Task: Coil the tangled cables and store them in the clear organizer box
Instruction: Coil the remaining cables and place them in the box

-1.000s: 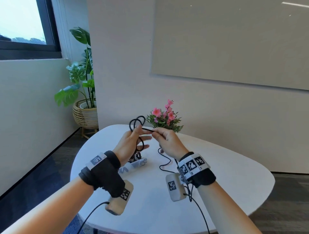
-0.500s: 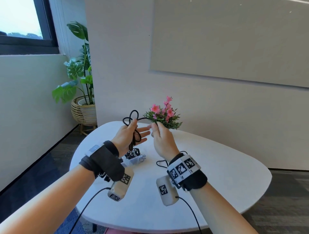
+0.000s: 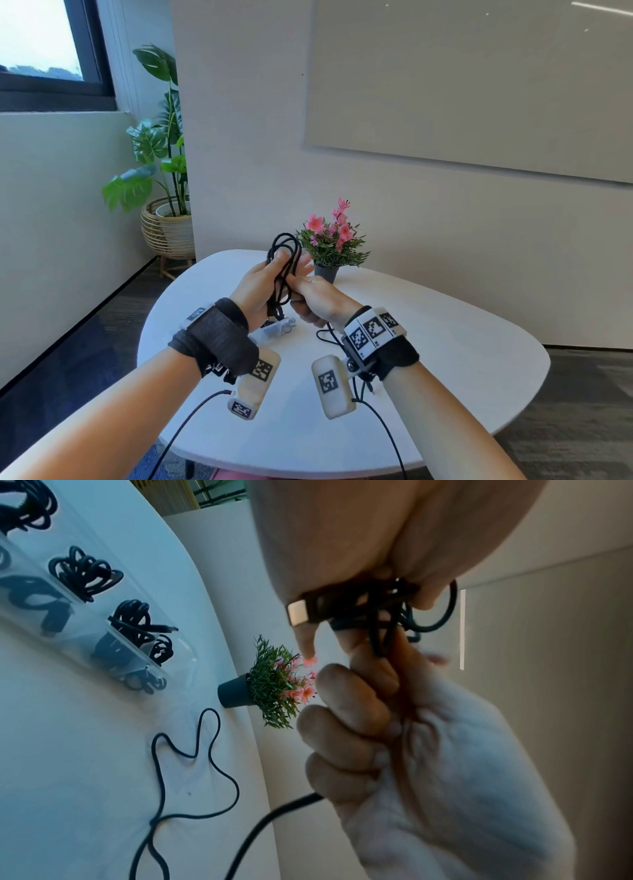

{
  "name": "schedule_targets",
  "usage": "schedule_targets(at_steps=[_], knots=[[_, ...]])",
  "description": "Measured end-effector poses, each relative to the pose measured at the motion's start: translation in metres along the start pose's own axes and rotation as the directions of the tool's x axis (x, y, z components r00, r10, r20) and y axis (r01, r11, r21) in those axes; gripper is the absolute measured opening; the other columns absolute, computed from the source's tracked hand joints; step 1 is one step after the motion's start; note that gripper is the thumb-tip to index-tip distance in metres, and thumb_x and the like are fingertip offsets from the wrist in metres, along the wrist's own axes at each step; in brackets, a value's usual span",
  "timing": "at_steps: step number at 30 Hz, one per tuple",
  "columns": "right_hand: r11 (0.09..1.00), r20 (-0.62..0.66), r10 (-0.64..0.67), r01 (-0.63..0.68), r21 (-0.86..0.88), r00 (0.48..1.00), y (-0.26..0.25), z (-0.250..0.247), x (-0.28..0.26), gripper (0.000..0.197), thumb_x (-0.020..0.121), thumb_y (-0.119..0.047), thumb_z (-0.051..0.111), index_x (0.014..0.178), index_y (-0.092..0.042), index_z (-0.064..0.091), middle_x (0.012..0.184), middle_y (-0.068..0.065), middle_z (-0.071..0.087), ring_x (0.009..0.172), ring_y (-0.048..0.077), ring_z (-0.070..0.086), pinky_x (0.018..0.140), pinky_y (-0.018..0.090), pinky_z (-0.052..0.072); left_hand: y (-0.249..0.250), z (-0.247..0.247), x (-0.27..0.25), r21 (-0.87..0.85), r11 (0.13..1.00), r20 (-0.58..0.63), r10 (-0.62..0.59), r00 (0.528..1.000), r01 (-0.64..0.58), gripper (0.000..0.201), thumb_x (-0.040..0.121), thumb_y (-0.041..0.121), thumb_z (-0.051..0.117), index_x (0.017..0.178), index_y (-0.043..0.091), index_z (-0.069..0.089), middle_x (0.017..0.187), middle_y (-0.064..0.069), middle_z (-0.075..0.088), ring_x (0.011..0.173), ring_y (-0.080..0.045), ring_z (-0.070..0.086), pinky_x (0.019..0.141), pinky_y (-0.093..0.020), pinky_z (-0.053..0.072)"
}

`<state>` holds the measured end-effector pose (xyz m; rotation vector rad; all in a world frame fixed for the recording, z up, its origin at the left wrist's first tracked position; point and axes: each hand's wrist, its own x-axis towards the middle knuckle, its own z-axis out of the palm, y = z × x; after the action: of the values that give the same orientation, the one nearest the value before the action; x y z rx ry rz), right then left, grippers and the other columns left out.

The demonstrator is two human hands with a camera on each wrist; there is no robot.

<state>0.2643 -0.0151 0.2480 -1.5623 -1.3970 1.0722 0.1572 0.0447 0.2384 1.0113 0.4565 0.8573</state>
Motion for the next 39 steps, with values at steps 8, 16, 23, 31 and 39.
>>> schedule_targets(at_steps=[8,16,23,31,39], knots=[[0.958,-0.002,-0.078,0.075,-0.277,0.997,0.007,-0.007,-0.010,0.037,0.099,-0.027,0.041,0.069,-0.011,0.056,0.058,0.001,0.045,0.048,0.011,0.039,0.049,0.024,0.028,0.031,-0.006,0.009,-0.003,0.984,-0.363,0.166,0.917,-0.180,0.024,0.099,0.034,0.040,0.088,0.015,0.048,0.070,0.005,0.042,0.043,-0.003,0.038,0.039,-0.019,0.039],[0.802,0.024,-0.383,0.345,-0.488,0.923,-0.023,-0.037,-0.027,0.013,0.089,-0.020,0.062,0.084,-0.015,0.074,0.046,-0.009,0.043,0.045,0.009,0.030,0.046,0.020,0.026,0.034,-0.005,-0.012,0.949,0.314,-0.051,0.098,0.994,0.017,0.062,0.096,0.050,0.014,0.118,0.010,0.055,0.105,-0.011,0.062,0.087,-0.026,0.058,0.074,-0.032,0.047],[0.851,-0.208,-0.497,0.426,-0.309,0.843,-0.026,-0.049,-0.013,0.008,0.072,-0.026,0.079,0.072,-0.021,0.073,0.071,0.025,0.065,0.062,0.041,0.058,0.061,0.043,0.050,0.035,0.005,-0.033,0.933,0.304,0.215,-0.036,0.976,-0.194,0.050,0.079,0.071,0.045,0.062,0.028,0.061,0.056,0.006,0.048,0.048,-0.006,0.042,0.049,-0.017,0.033],[0.930,-0.425,-0.315,0.366,0.042,0.849,0.006,-0.040,-0.004,0.027,0.097,-0.026,0.048,0.094,-0.011,0.070,0.048,0.003,0.040,0.049,0.015,0.031,0.059,0.031,0.035,0.027,0.005,-0.025,0.236,0.971,0.041,0.033,0.999,-0.042,0.033,0.090,0.040,0.050,0.068,0.015,0.046,0.060,0.003,0.049,0.067,-0.012,0.059,0.069,-0.028,0.052],[0.945,-0.316,-0.312,0.326,-0.012,0.896,0.027,0.007,0.003,0.023,0.101,-0.018,0.037,0.108,-0.020,0.059,0.058,0.000,0.052,0.051,0.009,0.045,0.057,0.025,0.040,0.017,0.015,-0.005,0.031,0.995,-0.158,0.094,0.983,-0.090,0.040,0.097,0.044,0.033,0.067,0.019,0.041,0.119,-0.004,0.064,0.099,-0.013,0.061,0.073,-0.023,0.042]])
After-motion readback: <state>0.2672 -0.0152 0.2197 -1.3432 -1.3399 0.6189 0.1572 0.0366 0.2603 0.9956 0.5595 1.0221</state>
